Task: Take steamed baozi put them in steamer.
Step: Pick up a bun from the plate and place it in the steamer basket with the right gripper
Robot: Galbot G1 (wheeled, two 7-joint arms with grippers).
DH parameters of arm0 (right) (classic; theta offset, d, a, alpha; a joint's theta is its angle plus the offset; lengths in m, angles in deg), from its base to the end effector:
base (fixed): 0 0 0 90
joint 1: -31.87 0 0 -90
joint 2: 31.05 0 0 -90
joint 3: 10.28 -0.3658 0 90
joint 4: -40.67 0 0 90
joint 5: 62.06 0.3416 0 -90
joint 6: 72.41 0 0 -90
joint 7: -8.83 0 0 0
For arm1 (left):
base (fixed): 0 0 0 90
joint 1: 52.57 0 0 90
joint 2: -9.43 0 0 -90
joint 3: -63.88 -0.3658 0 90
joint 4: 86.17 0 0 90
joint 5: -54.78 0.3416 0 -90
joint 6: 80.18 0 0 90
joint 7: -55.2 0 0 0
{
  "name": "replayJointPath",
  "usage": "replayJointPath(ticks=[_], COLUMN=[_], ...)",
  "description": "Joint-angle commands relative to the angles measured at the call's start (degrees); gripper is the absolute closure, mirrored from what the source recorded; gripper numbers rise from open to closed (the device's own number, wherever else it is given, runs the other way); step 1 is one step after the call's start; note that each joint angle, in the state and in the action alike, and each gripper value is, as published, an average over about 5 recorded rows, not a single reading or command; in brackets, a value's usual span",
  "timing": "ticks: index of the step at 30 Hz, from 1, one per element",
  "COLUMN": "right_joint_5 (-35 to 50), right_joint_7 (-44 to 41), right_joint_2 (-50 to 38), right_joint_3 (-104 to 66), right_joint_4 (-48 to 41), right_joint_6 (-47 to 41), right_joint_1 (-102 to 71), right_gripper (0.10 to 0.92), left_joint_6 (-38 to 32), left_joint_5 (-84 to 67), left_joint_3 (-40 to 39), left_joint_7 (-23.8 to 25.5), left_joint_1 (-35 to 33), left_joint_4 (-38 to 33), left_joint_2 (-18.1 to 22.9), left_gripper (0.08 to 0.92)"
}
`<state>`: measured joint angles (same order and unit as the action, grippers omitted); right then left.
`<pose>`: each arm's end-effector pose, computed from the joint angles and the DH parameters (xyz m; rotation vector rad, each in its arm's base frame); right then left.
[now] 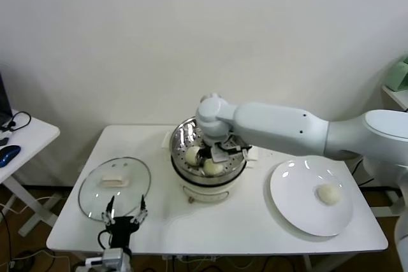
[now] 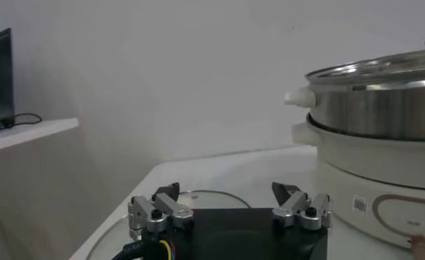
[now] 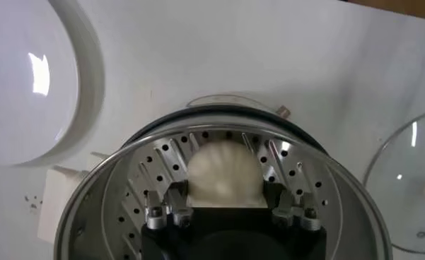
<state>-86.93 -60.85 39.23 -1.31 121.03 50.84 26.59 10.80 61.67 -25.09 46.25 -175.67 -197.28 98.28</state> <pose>0.5034 0.1704 -0.0993 -1.9240 -0.1756 -2.3479 0.1344 0.0106 -0.3772 0.2211 -2.9093 -0.2396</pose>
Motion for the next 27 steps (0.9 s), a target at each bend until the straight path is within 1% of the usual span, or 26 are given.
replayJointPath(ticks=[1, 4, 9, 12, 21, 25, 27], right_joint_5=[0.03, 0.0, 0.12, 0.34, 3.21, 6.7, 10.0], right_joint_7=[0.31, 0.87, 0.99, 0.85, 0.04, -0.54, -1.1], right_joint_2=[0.69, 0.5, 0.09, -0.54, -3.83, -6.6, -8.35], right_joint_3=[-0.15, -0.1, -0.32, -0.33, -1.98, -2.98, -2.74], right_joint_4=[-0.6, -0.68, -1.02, -0.51, 0.55, -0.18, -1.57], right_joint_6=[-0.11, -0.67, -0.61, -0.51, -0.37, -1.62, -3.8], right_joint_1=[-1.06, -1.08, -0.96, -0.91, 2.49, 6.7, 9.35], right_gripper=[0.336, 0.321, 0.23, 0.206, 0.203, 0.203, 0.203], left_joint_6=[0.09, 0.11, 0.11, 0.1, 0.42, 0.5, 0.46], left_joint_5=[0.1, 0.17, 0.54, 0.71, 0.87, 0.84, 0.74], left_joint_3=[-0.19, -0.37, -0.48, -0.42, -0.54, -0.41, -0.31], left_joint_7=[-0.08, -0.16, -0.17, -0.16, -0.19, -0.18, -0.18], left_joint_1=[0.13, 0.21, 0.21, 0.19, 0.43, 0.47, 0.44], left_joint_4=[0.06, 0.1, 0.08, 0.07, -0.17, -0.32, -0.42], left_joint_2=[0.13, 0.19, 0.39, 0.43, 0.27, -0.13, -0.39], left_gripper=[0.177, 0.177, 0.177, 0.177, 0.177, 0.177, 0.177])
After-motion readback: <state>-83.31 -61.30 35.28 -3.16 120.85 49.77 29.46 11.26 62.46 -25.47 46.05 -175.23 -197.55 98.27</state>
